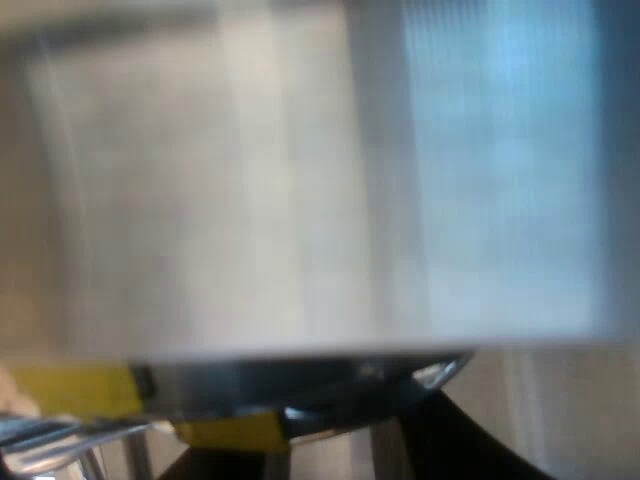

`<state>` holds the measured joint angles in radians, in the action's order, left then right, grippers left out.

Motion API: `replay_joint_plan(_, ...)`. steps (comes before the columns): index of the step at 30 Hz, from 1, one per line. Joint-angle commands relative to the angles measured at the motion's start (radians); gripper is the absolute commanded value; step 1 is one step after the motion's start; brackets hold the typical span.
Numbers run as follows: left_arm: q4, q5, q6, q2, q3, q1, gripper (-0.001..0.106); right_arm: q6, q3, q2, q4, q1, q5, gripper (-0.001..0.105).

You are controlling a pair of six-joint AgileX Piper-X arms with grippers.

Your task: Put the handle in the coffee machine

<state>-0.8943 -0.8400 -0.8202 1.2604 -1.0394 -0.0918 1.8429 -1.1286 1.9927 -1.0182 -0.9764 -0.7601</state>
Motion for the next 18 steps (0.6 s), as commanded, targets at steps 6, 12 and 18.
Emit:
replay_joint_plan(6, -0.084, 0.12, -0.01, -0.008, -0.08, 0.004, 0.071, 0.001, -0.024, -0.029, -0.105, 0.008, 0.01, 0.023)
replay_joint_plan(12, -0.103, 0.125, 0.019, -0.014, -0.093, 0.004, 0.001, 0.001, -0.024, -0.029, -0.105, 0.008, 0.01, 0.023)
replay_joint_plan(18, 0.003, 0.212, -0.046, -0.014, -0.095, 0.004, 0.001, 0.001, -0.024, -0.029, -0.105, 0.008, 0.01, 0.023)
